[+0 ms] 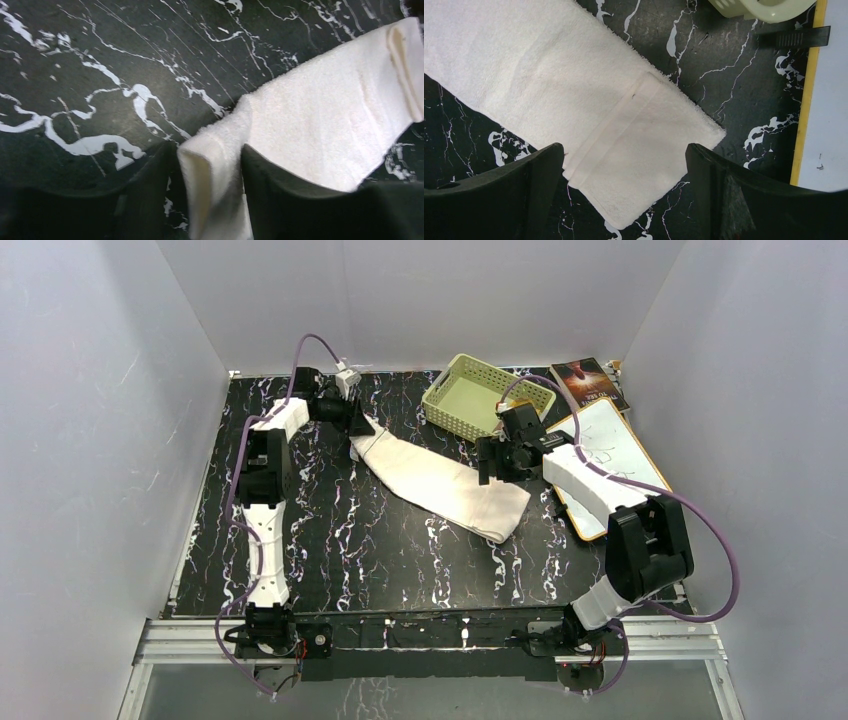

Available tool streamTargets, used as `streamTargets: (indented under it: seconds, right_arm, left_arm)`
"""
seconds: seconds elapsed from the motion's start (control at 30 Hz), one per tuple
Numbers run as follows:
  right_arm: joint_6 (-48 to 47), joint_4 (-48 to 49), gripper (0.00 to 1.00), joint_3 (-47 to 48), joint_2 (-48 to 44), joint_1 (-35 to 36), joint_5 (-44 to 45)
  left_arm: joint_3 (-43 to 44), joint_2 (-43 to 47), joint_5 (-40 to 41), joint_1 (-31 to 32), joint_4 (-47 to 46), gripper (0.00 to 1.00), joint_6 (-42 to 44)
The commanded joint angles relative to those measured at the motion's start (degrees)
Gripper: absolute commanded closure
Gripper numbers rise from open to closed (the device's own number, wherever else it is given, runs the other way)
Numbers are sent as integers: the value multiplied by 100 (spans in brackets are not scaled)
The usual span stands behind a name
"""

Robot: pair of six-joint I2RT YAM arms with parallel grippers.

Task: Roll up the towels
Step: Flatten out the towel at the center of the board.

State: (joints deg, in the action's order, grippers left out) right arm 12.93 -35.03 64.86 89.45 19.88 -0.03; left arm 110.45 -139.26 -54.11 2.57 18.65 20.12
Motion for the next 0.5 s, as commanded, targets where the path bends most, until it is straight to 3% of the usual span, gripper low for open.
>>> streamTargets:
  seconds: [0.0, 0.03, 0.07, 0.1, 0.23, 0.47]
  right_arm:
    - [-90, 78, 9, 251, 79, 19, 69]
    - [-89, 69, 10, 243, 120, 38, 144]
    - [-91, 48, 10, 238, 173, 62, 234]
    - [-89, 22, 11, 238, 239, 129, 328]
    - [-37, 8, 11, 238, 464, 365, 595]
    - [83, 178, 12, 259, 735, 493, 407]
  left_arm:
    - [266, 126, -775, -37, 325, 58, 322]
    - [213, 177, -843, -45, 344, 69, 312]
    - [179, 220, -907, -53, 408, 91, 288]
    - [144, 283, -930, -62, 472, 100, 223]
    - [27, 683, -709, -72, 928, 100, -11]
    - [1002, 1114, 433, -72, 3142, 100, -811]
